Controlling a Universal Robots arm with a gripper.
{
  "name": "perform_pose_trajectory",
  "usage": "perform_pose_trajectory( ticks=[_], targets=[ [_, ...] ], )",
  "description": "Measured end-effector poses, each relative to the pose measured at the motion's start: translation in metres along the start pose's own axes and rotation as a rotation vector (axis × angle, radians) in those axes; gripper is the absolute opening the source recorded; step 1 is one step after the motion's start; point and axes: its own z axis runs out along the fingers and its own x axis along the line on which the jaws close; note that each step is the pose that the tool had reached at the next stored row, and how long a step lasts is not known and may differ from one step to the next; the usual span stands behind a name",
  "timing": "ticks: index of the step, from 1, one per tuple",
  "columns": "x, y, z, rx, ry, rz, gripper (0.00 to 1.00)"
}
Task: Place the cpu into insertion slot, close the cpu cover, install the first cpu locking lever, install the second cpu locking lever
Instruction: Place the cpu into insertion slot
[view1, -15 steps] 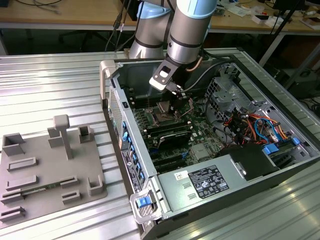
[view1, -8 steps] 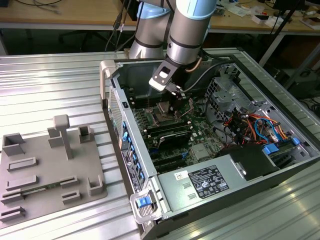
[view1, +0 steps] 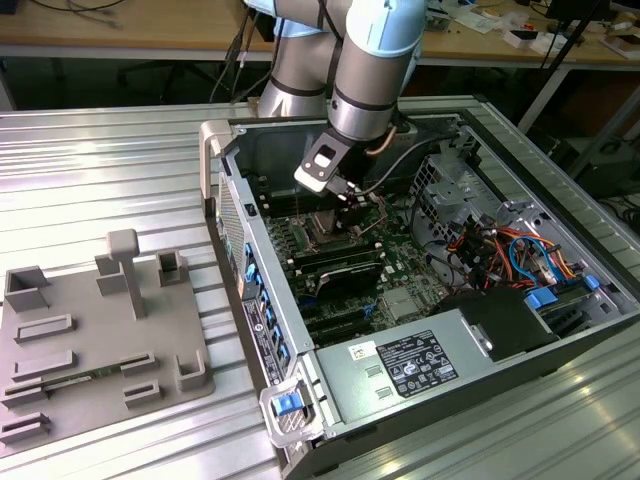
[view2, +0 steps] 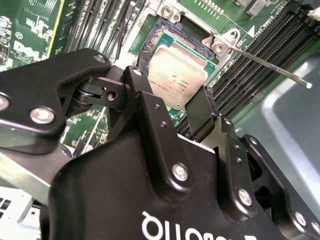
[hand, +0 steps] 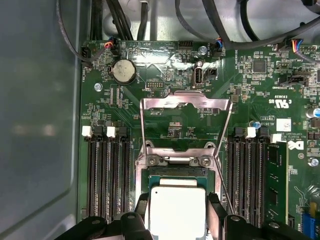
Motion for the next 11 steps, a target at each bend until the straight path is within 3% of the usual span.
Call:
perform_pose_trajectory(
  ticks=[7, 11],
  targets=[
    [0.0000, -0.0003, 0.0024, 0.0002, -0.0057, 0.000, 0.55],
    [0.0001, -0.0005, 0.0065, 0.0008, -0.0058, 0.001, 0.55]
  ],
)
